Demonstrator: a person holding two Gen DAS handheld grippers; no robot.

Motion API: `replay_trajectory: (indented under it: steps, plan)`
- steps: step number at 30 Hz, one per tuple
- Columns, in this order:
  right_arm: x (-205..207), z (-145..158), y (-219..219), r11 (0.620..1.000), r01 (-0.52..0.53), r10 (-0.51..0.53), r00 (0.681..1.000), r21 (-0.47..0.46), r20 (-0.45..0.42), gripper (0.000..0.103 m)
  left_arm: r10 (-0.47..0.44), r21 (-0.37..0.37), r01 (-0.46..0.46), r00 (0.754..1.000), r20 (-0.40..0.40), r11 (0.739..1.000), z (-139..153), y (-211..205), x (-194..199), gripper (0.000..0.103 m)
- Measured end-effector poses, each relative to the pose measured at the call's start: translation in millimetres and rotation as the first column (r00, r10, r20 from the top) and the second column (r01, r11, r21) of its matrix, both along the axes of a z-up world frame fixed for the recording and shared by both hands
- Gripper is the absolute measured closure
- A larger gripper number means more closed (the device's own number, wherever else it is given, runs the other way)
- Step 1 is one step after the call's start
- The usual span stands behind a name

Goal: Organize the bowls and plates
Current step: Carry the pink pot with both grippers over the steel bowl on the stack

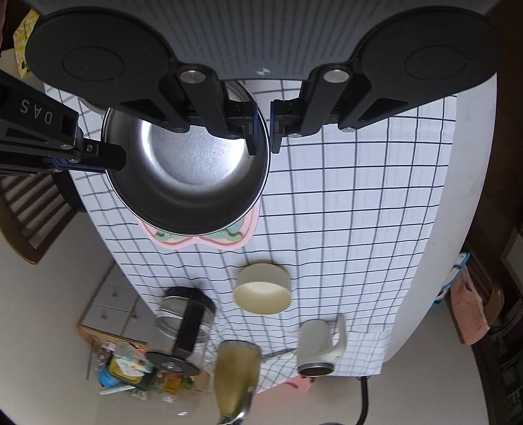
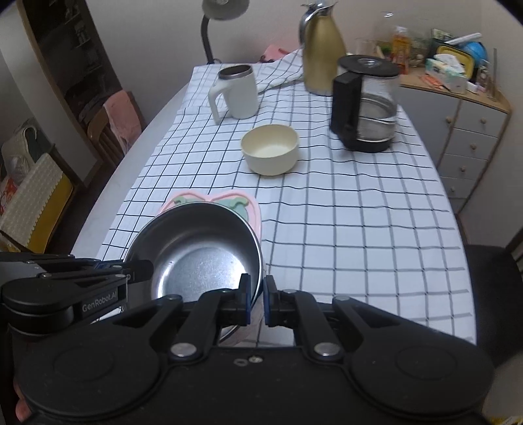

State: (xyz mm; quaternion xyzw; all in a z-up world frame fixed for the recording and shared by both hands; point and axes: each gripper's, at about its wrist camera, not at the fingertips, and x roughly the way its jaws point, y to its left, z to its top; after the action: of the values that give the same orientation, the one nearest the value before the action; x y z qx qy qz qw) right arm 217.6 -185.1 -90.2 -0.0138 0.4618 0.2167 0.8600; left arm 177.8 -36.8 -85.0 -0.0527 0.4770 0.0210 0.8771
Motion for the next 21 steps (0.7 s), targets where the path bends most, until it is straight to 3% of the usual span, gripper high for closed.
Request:
replay_trajectory:
  steps: [10,21]
  plan:
    - [-53,17,-56,0.993,0.114,-0.115,0.993,0.013,0.020,0.095,-0.142,-0.008,0.142,0.990,0.010,0.990,10,-57,-38,0.097]
    - [-99,-9,-108,0.972,0.234,-0.233,0.972,0.021,-0.030,0.095,-0.249,-0.002,0.249,0.968,-0.032,0.968,-22,-103,-69,0.097]
